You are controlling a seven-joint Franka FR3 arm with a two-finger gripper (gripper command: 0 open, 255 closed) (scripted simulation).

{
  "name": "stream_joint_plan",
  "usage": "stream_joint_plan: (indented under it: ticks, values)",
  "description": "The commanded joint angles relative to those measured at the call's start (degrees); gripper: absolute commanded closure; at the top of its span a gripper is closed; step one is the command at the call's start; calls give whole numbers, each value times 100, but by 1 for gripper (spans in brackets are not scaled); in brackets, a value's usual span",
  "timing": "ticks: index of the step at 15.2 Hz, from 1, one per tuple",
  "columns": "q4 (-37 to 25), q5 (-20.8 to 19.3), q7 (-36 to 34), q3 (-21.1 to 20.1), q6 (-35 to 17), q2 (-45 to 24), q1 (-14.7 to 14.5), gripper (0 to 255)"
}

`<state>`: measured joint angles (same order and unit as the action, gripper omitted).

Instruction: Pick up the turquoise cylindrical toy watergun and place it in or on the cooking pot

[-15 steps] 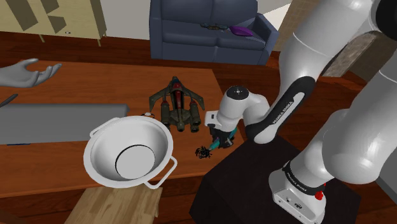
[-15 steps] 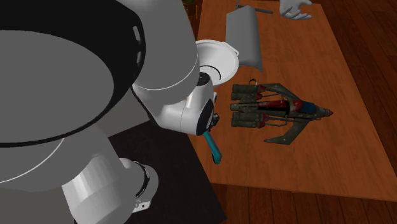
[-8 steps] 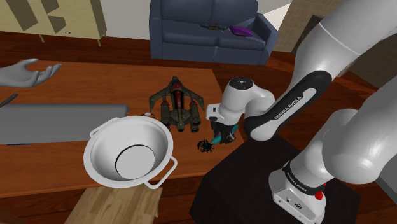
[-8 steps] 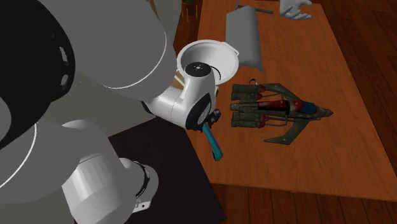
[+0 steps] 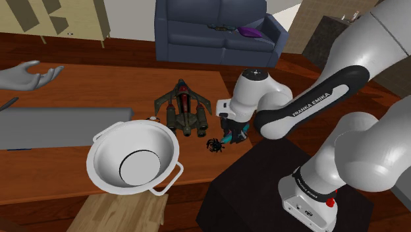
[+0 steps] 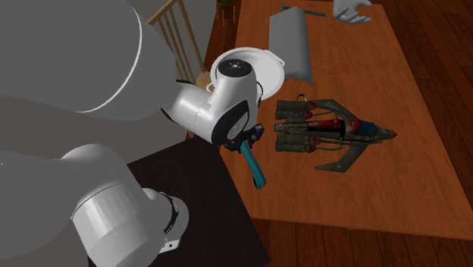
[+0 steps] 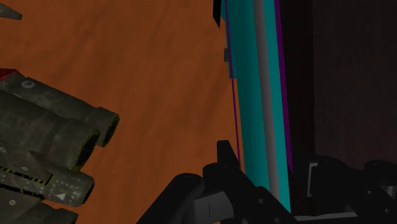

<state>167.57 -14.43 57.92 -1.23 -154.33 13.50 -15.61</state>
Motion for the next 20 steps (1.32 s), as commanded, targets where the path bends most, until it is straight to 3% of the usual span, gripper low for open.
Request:
stream_joint_plan:
  ticks: [1, 17, 20]
  values:
    - [-7, 117, 121, 44, 254, 249, -56, 255]
    - [-391, 530, 516, 153, 2089, 1712, -305, 255]
    - [-742, 629, 302, -14, 2065, 1314, -434, 255]
